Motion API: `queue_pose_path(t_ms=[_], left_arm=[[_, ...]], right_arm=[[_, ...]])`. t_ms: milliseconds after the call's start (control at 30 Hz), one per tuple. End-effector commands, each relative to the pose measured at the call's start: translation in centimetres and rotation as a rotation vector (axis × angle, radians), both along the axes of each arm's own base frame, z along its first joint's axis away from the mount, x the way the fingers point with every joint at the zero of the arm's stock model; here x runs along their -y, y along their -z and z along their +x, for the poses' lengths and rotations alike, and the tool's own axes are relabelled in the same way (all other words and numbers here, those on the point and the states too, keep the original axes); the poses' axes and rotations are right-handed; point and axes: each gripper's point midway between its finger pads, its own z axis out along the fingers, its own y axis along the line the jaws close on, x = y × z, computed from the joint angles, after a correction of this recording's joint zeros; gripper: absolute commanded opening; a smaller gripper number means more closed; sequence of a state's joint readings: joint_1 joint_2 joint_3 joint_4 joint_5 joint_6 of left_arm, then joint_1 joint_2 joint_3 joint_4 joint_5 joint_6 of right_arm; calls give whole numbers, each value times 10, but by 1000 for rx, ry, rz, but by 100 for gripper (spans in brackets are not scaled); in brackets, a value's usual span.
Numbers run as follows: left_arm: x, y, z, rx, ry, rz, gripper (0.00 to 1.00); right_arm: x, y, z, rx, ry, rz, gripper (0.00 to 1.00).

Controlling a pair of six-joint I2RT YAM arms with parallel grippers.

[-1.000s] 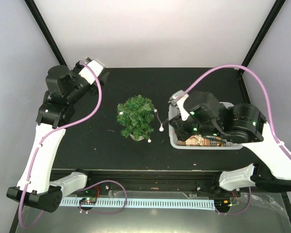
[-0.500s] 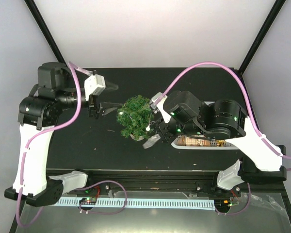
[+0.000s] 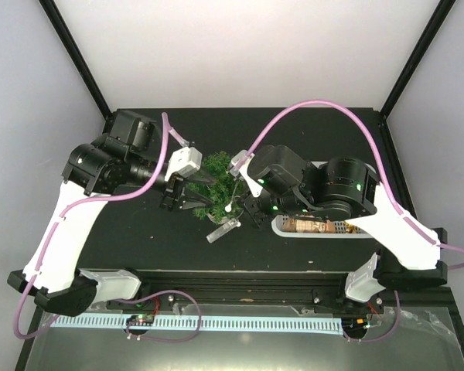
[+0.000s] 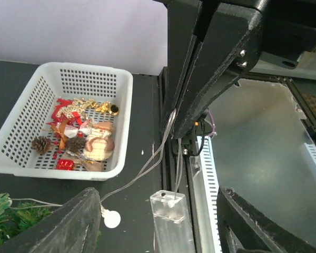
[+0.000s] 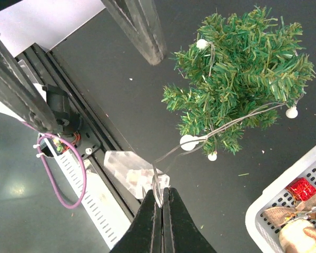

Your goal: Decorate the small christmas tree

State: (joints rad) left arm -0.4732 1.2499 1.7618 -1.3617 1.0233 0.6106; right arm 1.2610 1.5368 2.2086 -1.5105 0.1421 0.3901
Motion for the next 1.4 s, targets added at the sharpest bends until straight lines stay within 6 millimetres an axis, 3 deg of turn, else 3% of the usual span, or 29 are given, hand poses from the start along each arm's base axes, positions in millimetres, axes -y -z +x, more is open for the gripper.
queue_pose_path(t_ms=[0,233,433,633,700,933,1367], left_arm=[[5,3,2,43,7,30,58],[9,1,-10,35,62,25,36],[11,15,-28,-37,141,38,22],[9,27,-47,-83,199,38,18],[12,31,-47,-93,200,42,23],[24,29,-33,-104,183,25,57],[45,36,-10,-136,152,29,62]], right_arm=[[-5,-7,-3,6,-25,29,1],[-7,-5,0,14,-17,22,1],[-8,-6,3,26,-1,27,1],[-10,-5,6,30,7,26,1],[-12,-6,7,33,7,30,1],[-22,-8,8,36,-6,34,1],[-27,-12,8,37,-18,54,1]])
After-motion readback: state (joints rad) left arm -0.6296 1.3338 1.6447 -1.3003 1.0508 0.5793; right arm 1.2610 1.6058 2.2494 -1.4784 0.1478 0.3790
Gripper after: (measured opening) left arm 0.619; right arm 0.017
